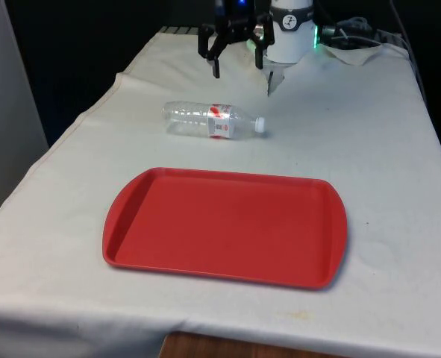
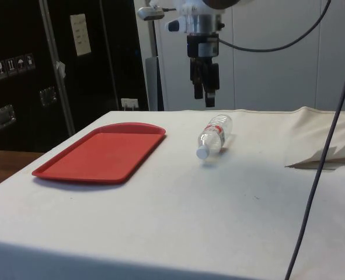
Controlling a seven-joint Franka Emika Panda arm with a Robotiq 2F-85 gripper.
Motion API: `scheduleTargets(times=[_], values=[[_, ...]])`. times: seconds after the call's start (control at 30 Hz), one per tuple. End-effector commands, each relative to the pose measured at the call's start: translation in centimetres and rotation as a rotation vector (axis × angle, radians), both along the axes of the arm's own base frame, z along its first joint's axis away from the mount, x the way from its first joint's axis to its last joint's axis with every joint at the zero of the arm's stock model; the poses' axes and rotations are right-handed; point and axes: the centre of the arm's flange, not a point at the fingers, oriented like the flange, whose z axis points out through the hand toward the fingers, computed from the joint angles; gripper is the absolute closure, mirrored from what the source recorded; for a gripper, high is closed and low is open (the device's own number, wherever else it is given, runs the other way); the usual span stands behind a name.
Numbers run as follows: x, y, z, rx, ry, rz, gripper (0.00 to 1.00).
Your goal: Place the bottle upright on the tray.
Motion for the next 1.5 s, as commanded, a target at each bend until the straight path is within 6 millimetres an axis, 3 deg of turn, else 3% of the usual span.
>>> scheduleTargets(times=[0.0,0.7,1.47], values=[[0.0,-0.3,-0.2,-0.013,-0.014,0.007,0.0],[-0.5,-2.3,-2.0,-0.041,-0.035,0.077,0.0],[-0.4,-2.4,-2.5,-0.11,0.002,0.198,0.0]])
